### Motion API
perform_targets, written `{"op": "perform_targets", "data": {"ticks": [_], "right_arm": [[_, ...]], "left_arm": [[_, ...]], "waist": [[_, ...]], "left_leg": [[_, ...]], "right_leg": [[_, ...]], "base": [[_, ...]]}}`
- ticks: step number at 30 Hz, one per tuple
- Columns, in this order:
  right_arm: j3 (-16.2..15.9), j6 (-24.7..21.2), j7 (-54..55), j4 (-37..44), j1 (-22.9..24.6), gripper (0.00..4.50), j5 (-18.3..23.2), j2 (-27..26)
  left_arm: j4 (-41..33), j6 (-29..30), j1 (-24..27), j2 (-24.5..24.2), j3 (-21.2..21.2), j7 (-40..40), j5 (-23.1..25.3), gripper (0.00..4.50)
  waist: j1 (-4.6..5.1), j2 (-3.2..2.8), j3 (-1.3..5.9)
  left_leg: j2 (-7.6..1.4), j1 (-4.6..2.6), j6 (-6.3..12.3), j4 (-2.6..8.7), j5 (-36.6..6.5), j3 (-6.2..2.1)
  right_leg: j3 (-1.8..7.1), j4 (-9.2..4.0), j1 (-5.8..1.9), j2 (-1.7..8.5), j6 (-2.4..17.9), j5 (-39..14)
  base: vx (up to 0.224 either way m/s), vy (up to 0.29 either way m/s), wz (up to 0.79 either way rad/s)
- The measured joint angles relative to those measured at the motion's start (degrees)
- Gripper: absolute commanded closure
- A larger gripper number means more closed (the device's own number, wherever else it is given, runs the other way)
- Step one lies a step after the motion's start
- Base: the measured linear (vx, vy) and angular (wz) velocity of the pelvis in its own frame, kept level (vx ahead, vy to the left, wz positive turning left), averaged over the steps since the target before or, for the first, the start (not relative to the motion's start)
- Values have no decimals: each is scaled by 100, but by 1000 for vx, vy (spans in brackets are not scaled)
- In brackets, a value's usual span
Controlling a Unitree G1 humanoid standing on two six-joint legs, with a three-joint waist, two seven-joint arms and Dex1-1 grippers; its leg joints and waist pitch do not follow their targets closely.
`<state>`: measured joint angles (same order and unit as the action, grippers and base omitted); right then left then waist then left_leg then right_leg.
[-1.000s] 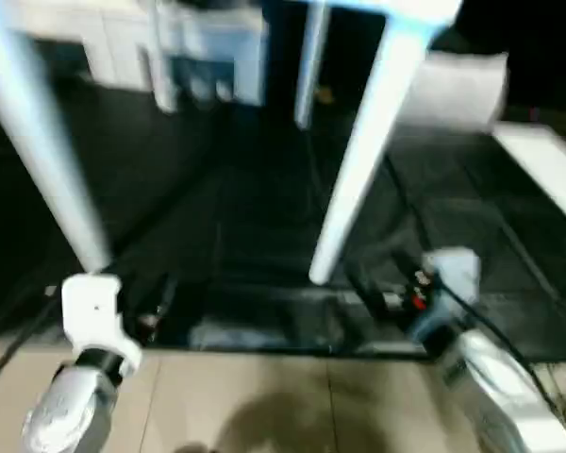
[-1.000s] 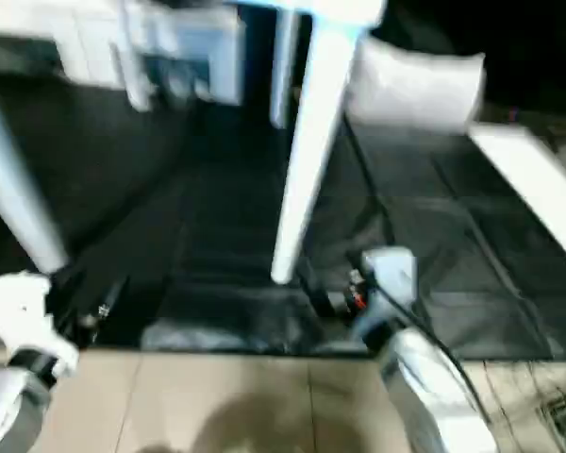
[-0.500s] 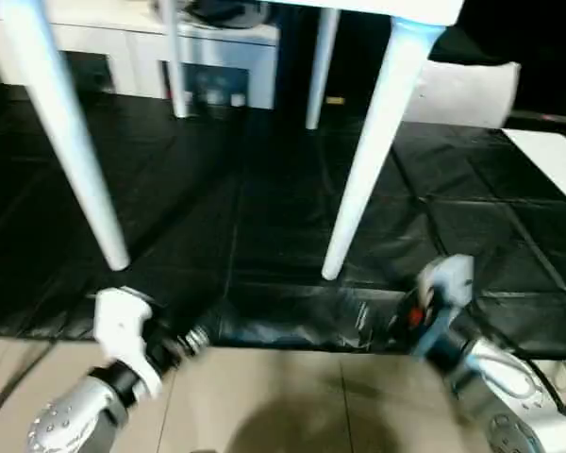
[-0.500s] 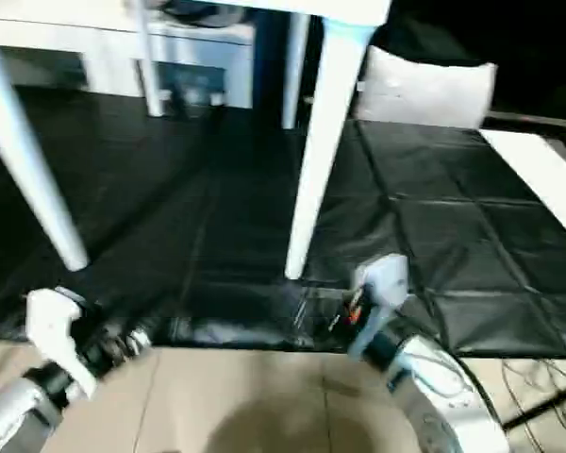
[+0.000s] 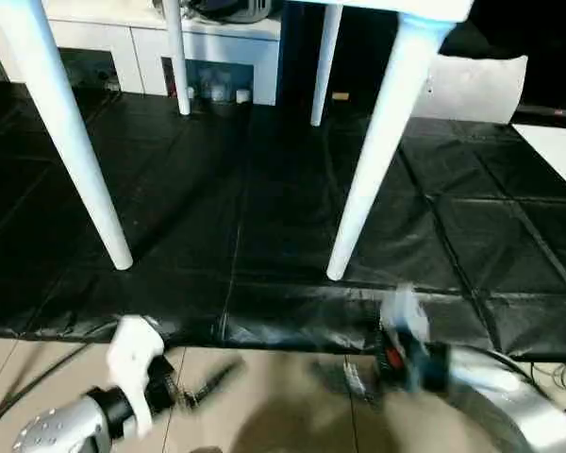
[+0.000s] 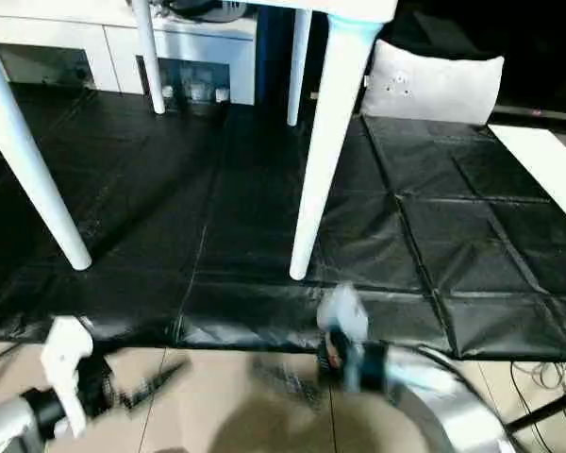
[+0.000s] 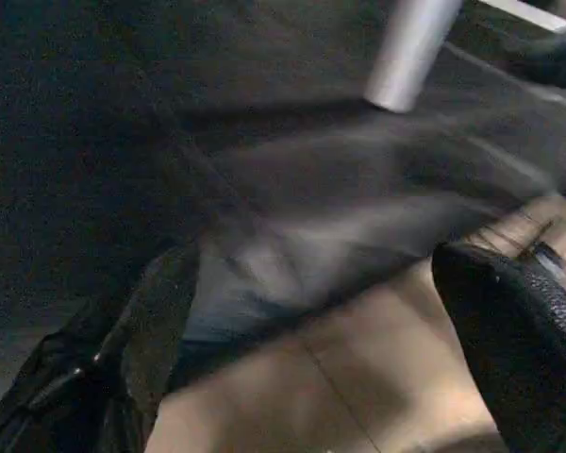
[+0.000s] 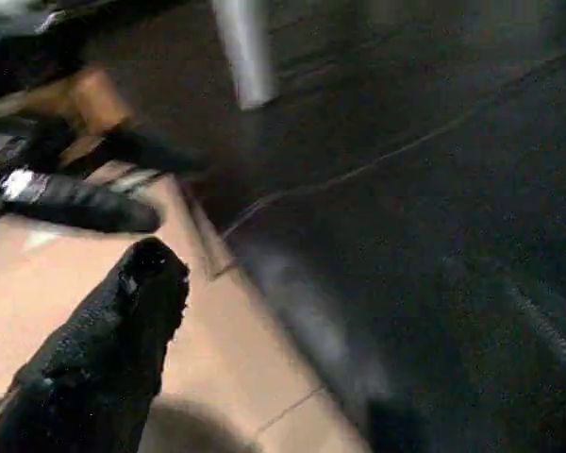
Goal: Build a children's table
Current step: Flip table
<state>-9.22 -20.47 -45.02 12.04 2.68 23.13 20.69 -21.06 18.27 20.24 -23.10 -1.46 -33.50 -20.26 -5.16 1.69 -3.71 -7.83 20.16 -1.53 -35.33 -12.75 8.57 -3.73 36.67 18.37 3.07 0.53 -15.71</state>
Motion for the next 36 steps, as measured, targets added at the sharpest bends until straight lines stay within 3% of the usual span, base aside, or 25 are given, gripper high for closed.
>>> {"op": "perform_targets", "data": {"ticks": [3,6,9,10,11,13,14,15,16,17,19,20,21,22,24,25,27,28,29,31,32,33,34,35,36], "right_arm": [[13,90,103,4,60,0,25,-44],[29,135,207,3,137,0,-10,-152],[31,231,228,4,219,0,-36,-167],[30,243,227,4,233,0,-41,-163],[30,263,214,12,233,0,-41,-151],[24,306,200,14,236,0,-40,-139],[17,320,192,16,237,0,-39,-140],[10,326,161,16,237,0,-38,-132],[10,336,116,16,233,0,-38,-124],[5,345,60,18,254,0,-36,-86],[-37,347,-89,17,250,0,-36,60],[-53,361,-205,20,235,0,-43,180],[-110,371,-316,25,206,0,-55,302],[-139,373,-383,9,234,0,-82,331],[-463,379,-628,-44,330,0,-166,378],[-536,392,-703,-46,393,0,-180,415],[-651,438,-924,-172,356,0,-263,572],[-701,466,-1010,-231,310,0,-315,637],[-770,514,-1136,-342,193,0,-407,771],[-859,600,-1192,-641,6,0,-608,832],[-947,628,-1186,-890,-86,0,-743,784],[-1014,680,-1144,-1140,-122,0,-855,690],[-1094,728,-1095,-1374,-154,0,-967,633],[-1189,757,-1030,-1843,-234,0,-1102,543],[-1220,773,-956,-2247,-345,0,-1202,428]], "left_arm": [[-14,4,-83,105,22,191,18,8],[-11,103,-287,215,147,321,86,8],[-12,123,-317,224,328,278,141,8],[-9,123,-300,219,386,260,173,8],[-7,123,-278,195,459,239,207,8],[-6,119,-254,171,473,211,218,8],[-6,112,-249,153,468,196,227,8],[-6,97,-250,124,468,183,239,8],[-6,86,-259,94,460,181,249,8],[-3,78,-269,70,465,169,252,8],[-6,46,-239,42,487,70,246,8],[-15,46,-147,33,544,-31,236,8],[-31,51,-15,-48,636,-142,211,8],[-23,75,42,-121,700,-240,205,8],[-24,133,153,-384,774,-442,201,8],[-23,156,128,-454,799,-502,201,8],[-18,298,120,-546,848,-621,192,8],[-10,388,182,-594,907,-662,196,8],[9,503,258,-674,1010,-703,260,8],[226,611,279,-815,1123,-675,453,8],[477,705,200,-849,1115,-568,598,8],[722,779,79,-864,1108,-441,740,8],[978,830,-91,-860,1104,-326,840,8],[1464,892,-402,-712,1092,-155,941,8],[1888,916,-579,-546,1058,-4,996,8]], "waist": [[1,4,17],[13,19,65],[29,4,69],[23,-26,48],[20,-58,-20],[35,-116,-92],[49,-164,-125],[49,-185,-138],[34,-173,-146],[-2,-133,-155],[-47,21,-156],[-67,24,-164],[-95,-69,-185],[-75,-167,-216],[12,-291,-234],[9,-226,-229],[-67,-64,-210],[-89,-30,-201],[-95,-5,-214],[-100,-141,-242],[-33,-221,-250],[8,-244,-246],[7,-178,-249],[-43,-56,-226],[-63,39,-209]], "left_leg": [[0,33,15,0,22,3],[-8,255,122,-40,114,7],[-16,388,176,-40,183,11],[-21,369,157,-41,176,13],[-24,258,97,-37,136,26],[-26,117,33,-30,84,13],[-30,76,-18,-12,49,-43],[-42,73,-20,36,46,-45],[-38,91,-21,83,47,-27],[-39,92,-22,132,48,32],[-6,-13,-72,121,16,122],[30,-35,-92,-38,-96,-3],[22,-58,-111,-130,-108,-233],[6,-65,-122,-178,-79,-284],[-10,-50,-107,-93,-77,-285],[-7,-35,-107,-45,-77,-239],[18,-34,-109,-25,-75,-92],[39,-94,-115,-12,-82,-81],[45,-117,-121,-105,-121,-120],[29,-111,-117,-103,-116,-243],[8,-102,-120,-77,-118,-280],[-1,-80,-121,0,-119,-268],[1,-55,-121,47,-119,-240],[2,-23,-121,81,-118,-115],[27,-67,-123,69,-118,-65]], "right_leg": [[1,2,31,0,4,5],[-14,50,254,-1,18,74],[-30,28,367,-1,38,144],[-37,17,347,2,48,152],[-39,-12,275,14,-4,121],[-76,-82,142,36,-86,69],[-164,-168,51,44,-90,36],[-195,-190,26,43,-78,-11],[-191,-159,2,45,-41,-84],[-148,-21,51,46,6,-221],[-15,38,157,74,-13,-268],[-51,26,121,118,-31,-257],[-171,25,88,125,-39,-251],[-253,18,45,140,-41,-245],[-294,-20,-82,112,-6,-251],[-260,57,-44,123,78,-294],[-57,140,69,143,60,-304],[-9,130,104,140,10,-282],[-41,101,83,159,-1,-287],[-196,19,16,159,-2,-285],[-262,-55,-53,142,-3,-282],[-279,-44,-103,131,13,-310],[-250,39,-73,132,71,-347],[-106,145,-8,138,81,-348],[-10,130,108,143,56,-325]], "base": [[0,0,0],[0,0,0],[-61,11,0],[-76,23,-1],[-76,23,-1],[-94,49,-12],[-93,55,-15],[-58,47,-10],[-105,12,1],[-105,12,1],[-39,-21,5],[0,0,0],[11,33,-24],[-13,82,-24],[-20,71,-11],[0,0,0],[0,0,0],[0,0,0],[37,-23,-21],[13,29,-23],[0,0,0],[0,0,0],[-25,-33,23],[-25,-33,23],[47,-89,21]]}}
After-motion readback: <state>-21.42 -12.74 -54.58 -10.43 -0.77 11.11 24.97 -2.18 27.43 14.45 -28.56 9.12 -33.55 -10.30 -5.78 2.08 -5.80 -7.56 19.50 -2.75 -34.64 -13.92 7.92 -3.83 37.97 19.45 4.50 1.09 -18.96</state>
